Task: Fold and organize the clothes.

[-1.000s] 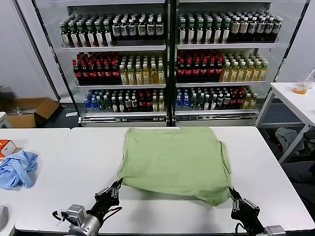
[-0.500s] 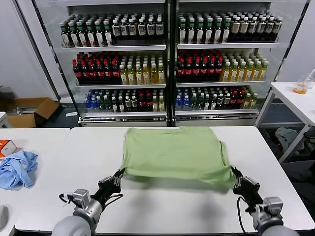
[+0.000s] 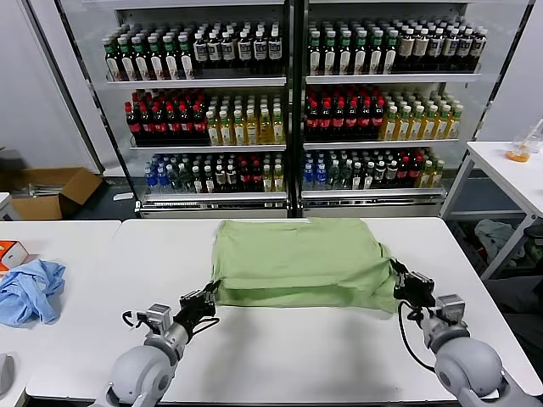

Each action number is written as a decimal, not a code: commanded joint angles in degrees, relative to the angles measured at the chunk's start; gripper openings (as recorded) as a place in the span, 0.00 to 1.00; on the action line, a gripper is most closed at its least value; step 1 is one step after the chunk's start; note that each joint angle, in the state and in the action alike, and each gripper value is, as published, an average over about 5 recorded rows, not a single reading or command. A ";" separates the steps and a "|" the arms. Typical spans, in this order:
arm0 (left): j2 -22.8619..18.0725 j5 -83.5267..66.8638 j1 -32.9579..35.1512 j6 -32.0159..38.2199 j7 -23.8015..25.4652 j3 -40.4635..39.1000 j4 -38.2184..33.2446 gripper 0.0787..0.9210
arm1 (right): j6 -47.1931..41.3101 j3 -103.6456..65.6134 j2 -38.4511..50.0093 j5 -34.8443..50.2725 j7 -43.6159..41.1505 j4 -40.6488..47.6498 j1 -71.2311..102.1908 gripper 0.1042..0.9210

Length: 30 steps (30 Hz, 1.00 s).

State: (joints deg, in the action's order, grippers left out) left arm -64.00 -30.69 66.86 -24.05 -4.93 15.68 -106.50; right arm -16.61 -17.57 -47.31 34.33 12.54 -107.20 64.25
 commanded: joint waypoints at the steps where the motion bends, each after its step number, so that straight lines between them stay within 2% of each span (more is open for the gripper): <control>1: -0.46 1.37 -5.02 0.09 -0.42 -2.21 5.39 0.01 | -0.90 5.29 0.30 -0.55 -0.20 5.57 -8.24 0.00; 5: -0.92 1.88 -5.04 0.05 -0.47 -2.13 5.45 0.02 | -3.27 5.17 -0.07 -0.93 -0.91 4.90 -7.50 0.01; 8: -1.33 2.23 -4.08 0.07 -0.65 -1.53 4.49 0.07 | -3.61 4.11 -0.24 -1.05 -1.70 3.83 -5.18 0.08; 18: -2.27 3.84 1.29 0.58 -1.98 1.94 0.65 0.41 | -4.16 -2.84 -0.61 -1.63 -2.08 0.37 5.04 0.44; 30: -2.68 3.77 0.23 -0.50 -2.95 1.21 4.70 0.82 | -13.09 -3.95 -2.53 3.28 0.65 2.80 6.13 0.84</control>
State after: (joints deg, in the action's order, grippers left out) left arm -66.57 -27.05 67.08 -24.07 -7.45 16.70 -103.91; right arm -24.57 -20.02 -49.24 35.19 12.17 -105.18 68.52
